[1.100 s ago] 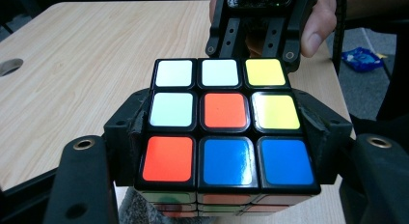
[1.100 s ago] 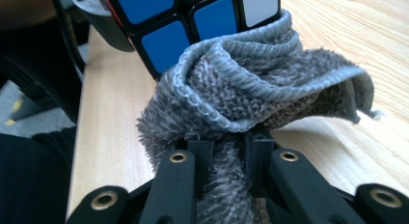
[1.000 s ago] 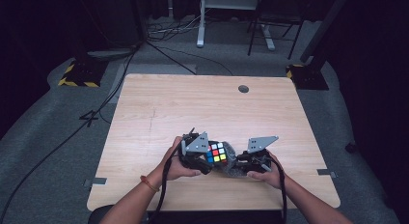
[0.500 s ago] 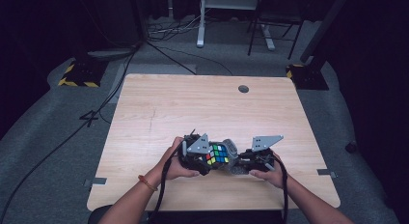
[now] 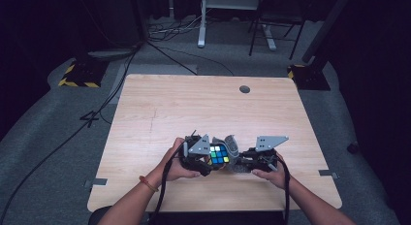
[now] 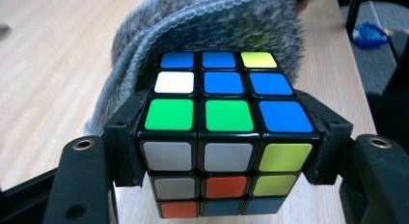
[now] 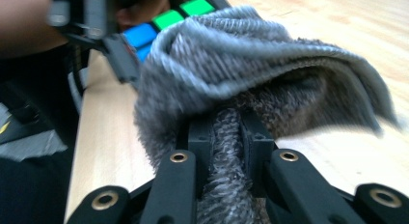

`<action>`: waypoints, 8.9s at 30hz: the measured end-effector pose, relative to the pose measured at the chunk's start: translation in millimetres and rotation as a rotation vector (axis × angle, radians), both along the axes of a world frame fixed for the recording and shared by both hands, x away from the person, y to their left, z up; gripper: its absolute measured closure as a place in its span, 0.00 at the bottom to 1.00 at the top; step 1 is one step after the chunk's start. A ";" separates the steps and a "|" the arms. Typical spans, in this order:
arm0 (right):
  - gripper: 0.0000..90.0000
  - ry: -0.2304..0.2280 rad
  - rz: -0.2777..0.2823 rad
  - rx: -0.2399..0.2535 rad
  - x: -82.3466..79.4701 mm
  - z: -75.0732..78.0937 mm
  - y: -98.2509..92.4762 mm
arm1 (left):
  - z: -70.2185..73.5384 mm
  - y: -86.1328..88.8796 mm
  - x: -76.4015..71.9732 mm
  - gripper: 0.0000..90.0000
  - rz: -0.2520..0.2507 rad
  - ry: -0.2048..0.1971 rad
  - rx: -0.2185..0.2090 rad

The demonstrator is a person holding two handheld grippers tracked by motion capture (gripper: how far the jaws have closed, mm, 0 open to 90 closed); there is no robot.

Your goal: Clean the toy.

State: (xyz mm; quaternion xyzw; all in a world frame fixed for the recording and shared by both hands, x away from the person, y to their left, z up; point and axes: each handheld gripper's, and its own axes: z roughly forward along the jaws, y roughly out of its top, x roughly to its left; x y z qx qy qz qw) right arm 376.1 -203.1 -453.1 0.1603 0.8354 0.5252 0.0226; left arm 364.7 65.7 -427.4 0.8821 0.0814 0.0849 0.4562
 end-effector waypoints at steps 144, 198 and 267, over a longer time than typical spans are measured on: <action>0.29 -0.165 -0.072 -0.272 -4.8 16.2 -7.9 | -56.7 35.6 -26.8 0.26 0.059 0.184 0.269; 0.28 -0.132 0.021 -0.348 -6.9 -23.4 25.3 | -52.5 -17.1 9.5 0.29 -0.102 0.130 0.217; 0.45 -0.189 0.011 -0.196 -9.8 3.5 58.3 | -53.4 -10.1 5.3 0.35 -0.114 0.125 0.215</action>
